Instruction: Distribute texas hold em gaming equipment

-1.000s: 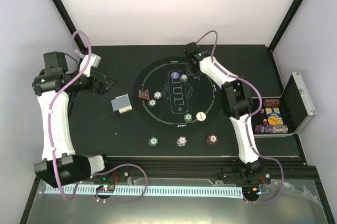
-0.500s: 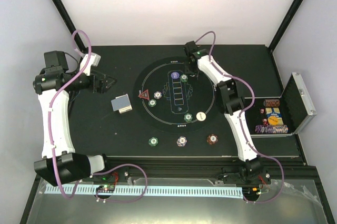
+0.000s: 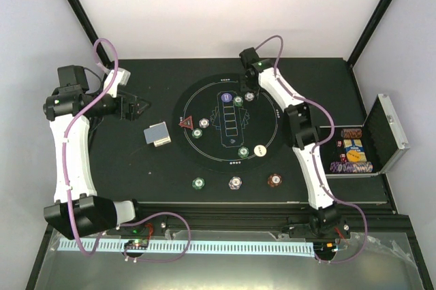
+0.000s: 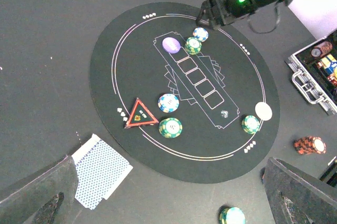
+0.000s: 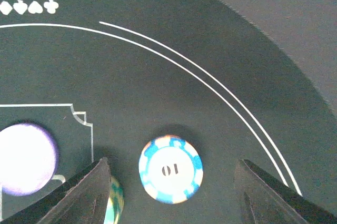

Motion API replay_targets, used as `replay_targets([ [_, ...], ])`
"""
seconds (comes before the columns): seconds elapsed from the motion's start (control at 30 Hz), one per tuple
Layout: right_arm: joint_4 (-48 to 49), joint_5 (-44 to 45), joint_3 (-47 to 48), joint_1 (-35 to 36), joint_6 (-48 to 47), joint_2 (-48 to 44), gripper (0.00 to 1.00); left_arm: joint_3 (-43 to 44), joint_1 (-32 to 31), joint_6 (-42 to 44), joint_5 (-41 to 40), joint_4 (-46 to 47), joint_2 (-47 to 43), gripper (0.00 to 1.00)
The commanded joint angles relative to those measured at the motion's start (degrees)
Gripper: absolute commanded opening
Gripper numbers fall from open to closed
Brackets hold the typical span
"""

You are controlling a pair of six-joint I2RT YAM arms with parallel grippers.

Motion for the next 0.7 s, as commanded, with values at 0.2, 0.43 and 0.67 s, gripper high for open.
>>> replay_targets([
  [0.2, 5.7, 1.8, -30.4, 4.7, 0.8, -35.1, 0.69, 0.1, 0.4, -0.3, -0.2, 0.5, -1.3, 0.99],
  [0.43, 12.1, 4.5, -64.3, 21.7, 9.7, -58.0, 0.77, -1.0, 0.6, 1.0, -0.7, -0.5, -2.6, 0.99],
  [0.67, 15.8, 1.3, -81.3, 35.6, 20.6, -65.2, 0.81, -1.0, 0.6, 1.1, -0.2, -0.8, -3.5, 0.99],
])
